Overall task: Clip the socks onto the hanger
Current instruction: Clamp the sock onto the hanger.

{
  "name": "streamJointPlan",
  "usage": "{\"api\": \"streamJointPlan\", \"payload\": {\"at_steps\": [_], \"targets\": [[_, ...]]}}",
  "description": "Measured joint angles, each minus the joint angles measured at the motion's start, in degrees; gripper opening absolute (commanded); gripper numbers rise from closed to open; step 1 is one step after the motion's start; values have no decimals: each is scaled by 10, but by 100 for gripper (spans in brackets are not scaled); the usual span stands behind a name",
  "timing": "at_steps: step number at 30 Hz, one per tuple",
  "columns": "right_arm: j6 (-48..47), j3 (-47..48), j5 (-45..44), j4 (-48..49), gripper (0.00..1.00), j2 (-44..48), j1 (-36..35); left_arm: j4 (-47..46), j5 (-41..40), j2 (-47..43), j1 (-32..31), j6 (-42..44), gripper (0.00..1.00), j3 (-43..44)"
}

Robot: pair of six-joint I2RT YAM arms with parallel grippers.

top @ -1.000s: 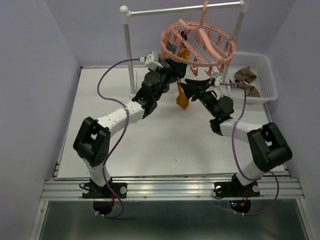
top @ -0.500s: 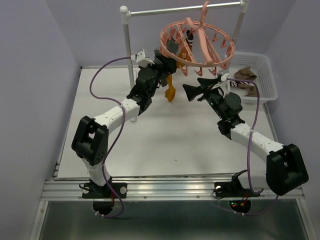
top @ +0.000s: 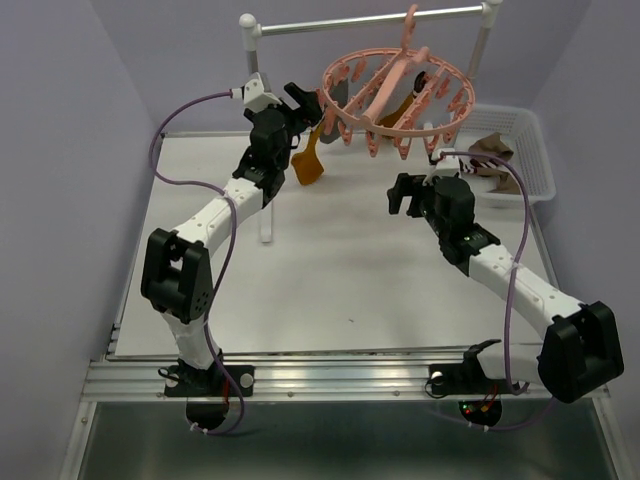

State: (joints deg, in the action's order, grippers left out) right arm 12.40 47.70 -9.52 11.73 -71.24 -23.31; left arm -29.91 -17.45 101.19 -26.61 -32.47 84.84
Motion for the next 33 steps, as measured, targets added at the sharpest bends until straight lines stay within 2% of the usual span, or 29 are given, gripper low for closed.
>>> {"api": "streamJointPlan", "payload": {"at_steps": [8, 16, 21, 27, 33], "targets": [[-62, 81, -42, -139, 100, 11, 0, 16, -22, -5, 4, 42, 99, -2], [-77, 127, -68, -178, 100, 26, 0, 22, -13, -49, 5, 56, 99, -45], [-77, 147, -69, -188, 100, 17, 0, 18, 2, -96, 6, 70, 99, -102], [-77, 170, -82, -192, 100, -6, 0, -27, 99, -151, 9, 106, 99, -184], [-77, 199, -109, -195, 100, -34, 0, -85, 223, -166, 2, 148, 99, -217]]}}
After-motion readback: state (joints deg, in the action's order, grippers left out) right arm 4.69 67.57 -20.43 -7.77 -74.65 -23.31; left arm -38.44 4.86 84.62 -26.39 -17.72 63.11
